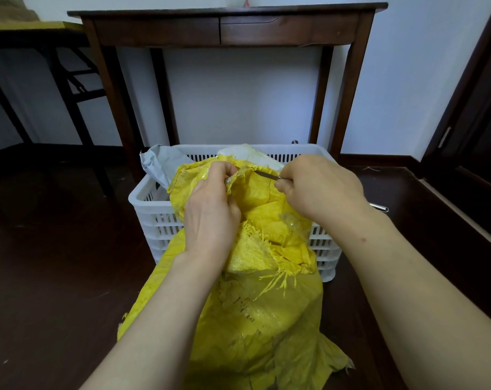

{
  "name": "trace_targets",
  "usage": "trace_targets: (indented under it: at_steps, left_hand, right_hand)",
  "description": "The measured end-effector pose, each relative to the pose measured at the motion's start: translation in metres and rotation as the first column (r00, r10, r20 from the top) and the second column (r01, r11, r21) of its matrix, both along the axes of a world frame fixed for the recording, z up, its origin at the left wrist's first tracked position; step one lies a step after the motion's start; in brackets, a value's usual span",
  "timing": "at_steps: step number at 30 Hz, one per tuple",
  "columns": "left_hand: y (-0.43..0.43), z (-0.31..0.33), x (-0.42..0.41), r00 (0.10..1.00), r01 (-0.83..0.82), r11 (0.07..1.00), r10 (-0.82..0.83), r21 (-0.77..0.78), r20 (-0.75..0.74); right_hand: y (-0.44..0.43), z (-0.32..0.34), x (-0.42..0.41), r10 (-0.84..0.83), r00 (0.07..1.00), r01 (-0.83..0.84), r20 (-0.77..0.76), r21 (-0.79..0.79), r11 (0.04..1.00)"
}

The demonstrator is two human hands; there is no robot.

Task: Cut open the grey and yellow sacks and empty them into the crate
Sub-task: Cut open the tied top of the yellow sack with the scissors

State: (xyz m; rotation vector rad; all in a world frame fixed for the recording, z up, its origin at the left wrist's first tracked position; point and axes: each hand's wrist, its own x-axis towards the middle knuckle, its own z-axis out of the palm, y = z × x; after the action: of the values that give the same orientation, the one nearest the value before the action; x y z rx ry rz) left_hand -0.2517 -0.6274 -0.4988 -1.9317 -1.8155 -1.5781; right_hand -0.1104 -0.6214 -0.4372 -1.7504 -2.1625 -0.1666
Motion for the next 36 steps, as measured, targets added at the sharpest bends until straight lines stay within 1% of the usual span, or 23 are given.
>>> trace_targets:
  at_steps: [9, 12, 15, 17, 22, 24, 27, 30, 32, 33, 35, 36]
  left_hand:
    - [0.003, -0.003, -0.004, 1.000, 0.011, 1.000, -0.011, -0.001, -0.023]
    - [0.004, -0.004, -0.004, 0.999, 0.027, 1.000, -0.027, 0.004, -0.044]
    - [0.004, -0.005, -0.002, 0.997, 0.053, 0.998, -0.054, -0.015, -0.049]
    - [0.004, -0.005, -0.001, 0.997, 0.062, 0.998, -0.063, -0.019, -0.040]
    - [0.002, -0.006, 0.002, 0.994, 0.107, 0.994, -0.107, -0.034, -0.019]
    - [0.001, -0.006, 0.009, 0.989, 0.146, 0.989, -0.147, -0.029, -0.031]
    - [0.002, -0.008, 0.011, 0.986, 0.165, 0.986, -0.165, -0.026, -0.021]
    - [0.004, -0.006, 0.010, 0.980, 0.185, 0.982, -0.182, -0.027, 0.082]
    - [0.006, -0.003, 0.009, 0.982, 0.148, 0.988, -0.142, -0.042, 0.128]
    - [0.007, -0.002, 0.008, 0.986, 0.123, 0.991, -0.117, -0.047, 0.115]
    - [0.008, -0.001, 0.009, 0.993, 0.110, 0.993, -0.109, -0.030, 0.035]
    - [0.009, -0.002, 0.010, 0.993, 0.114, 0.993, -0.114, -0.030, -0.007]
  right_hand:
    - [0.000, 0.000, 0.004, 0.057, 0.994, -0.058, 0.089, 0.013, 0.998]
    - [0.001, -0.003, 0.002, 0.071, 0.994, -0.072, 0.081, 0.020, 0.997]
    - [0.003, -0.008, -0.002, 0.108, 0.994, -0.109, -0.027, -0.026, 0.994]
    - [0.004, -0.012, -0.004, 0.119, 0.984, -0.130, -0.135, -0.075, 0.989]
    - [0.011, -0.024, -0.005, 0.084, 0.945, -0.122, -0.315, -0.102, 0.987]
    - [0.015, -0.029, -0.006, 0.045, 0.905, -0.108, -0.423, -0.128, 0.986]
    - [0.020, -0.033, -0.007, 0.006, 0.817, -0.132, -0.577, -0.177, 0.975]
    - [0.022, -0.030, -0.005, 0.015, 0.701, -0.175, -0.713, -0.151, 0.973]
    - [0.023, -0.028, -0.003, 0.043, 0.620, -0.216, -0.784, -0.117, 0.969]
    - [0.023, -0.029, -0.004, 0.050, 0.599, -0.237, -0.799, -0.117, 0.964]
    - [0.021, -0.033, -0.007, 0.018, 0.582, -0.248, -0.813, -0.157, 0.956]
    - [0.021, -0.033, -0.006, -0.020, 0.540, -0.237, -0.841, -0.175, 0.956]
